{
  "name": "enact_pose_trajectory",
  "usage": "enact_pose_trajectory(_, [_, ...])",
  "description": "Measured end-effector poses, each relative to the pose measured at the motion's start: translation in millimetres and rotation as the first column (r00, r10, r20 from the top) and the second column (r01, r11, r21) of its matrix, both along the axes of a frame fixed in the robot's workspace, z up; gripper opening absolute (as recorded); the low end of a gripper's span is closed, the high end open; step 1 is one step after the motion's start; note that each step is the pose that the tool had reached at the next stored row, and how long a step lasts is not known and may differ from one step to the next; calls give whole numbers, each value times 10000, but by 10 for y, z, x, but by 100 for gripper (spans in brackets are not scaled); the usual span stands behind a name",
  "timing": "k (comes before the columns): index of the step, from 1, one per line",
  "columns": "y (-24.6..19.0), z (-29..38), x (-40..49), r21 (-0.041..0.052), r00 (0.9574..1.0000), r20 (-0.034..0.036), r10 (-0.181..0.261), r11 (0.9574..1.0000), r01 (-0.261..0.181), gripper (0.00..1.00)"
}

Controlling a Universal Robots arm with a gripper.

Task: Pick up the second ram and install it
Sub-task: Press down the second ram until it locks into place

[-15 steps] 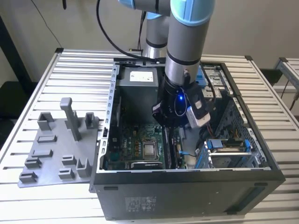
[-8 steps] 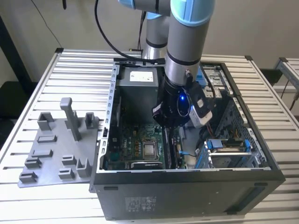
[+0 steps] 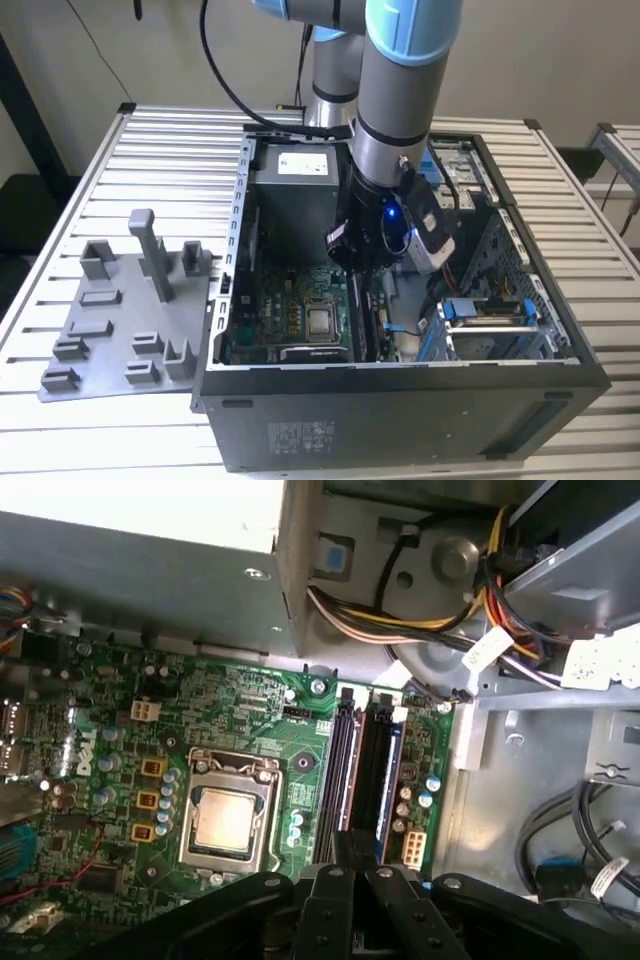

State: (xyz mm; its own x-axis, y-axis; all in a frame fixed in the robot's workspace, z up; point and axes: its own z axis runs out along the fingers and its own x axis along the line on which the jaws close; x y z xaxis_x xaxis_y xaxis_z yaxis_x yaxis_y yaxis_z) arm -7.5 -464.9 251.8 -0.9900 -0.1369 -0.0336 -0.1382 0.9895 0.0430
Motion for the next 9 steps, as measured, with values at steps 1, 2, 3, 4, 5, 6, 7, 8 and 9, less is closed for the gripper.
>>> enact_pose_trajectory(1, [0,-1,0,-1,9999,-1,106,9999,-106,11])
enact_pose_trajectory(2, [0,-1,0,-3,9997,0,257,9997,-257,11])
enact_pose_trajectory(3, [-1,-3,0,-3,9992,1,412,9992,-412,11])
enact_pose_trajectory(4, [0,-5,0,-3,9984,2,560,9984,-560,11])
enact_pose_trajectory(5, [0,-7,0,-4,9975,2,704,9975,-704,11])
enact_pose_trajectory(6, [0,-10,0,-4,9963,2,856,9963,-856,11])
enact_pose_trajectory(7, [0,-11,0,-7,9952,2,982,9952,-982,11])
enact_pose_trajectory(8, [0,-12,0,-9,9941,1,1085,9941,-1085,11])
enact_pose_trajectory(9, [0,-17,0,-5,9927,5,1203,9927,-1203,11])
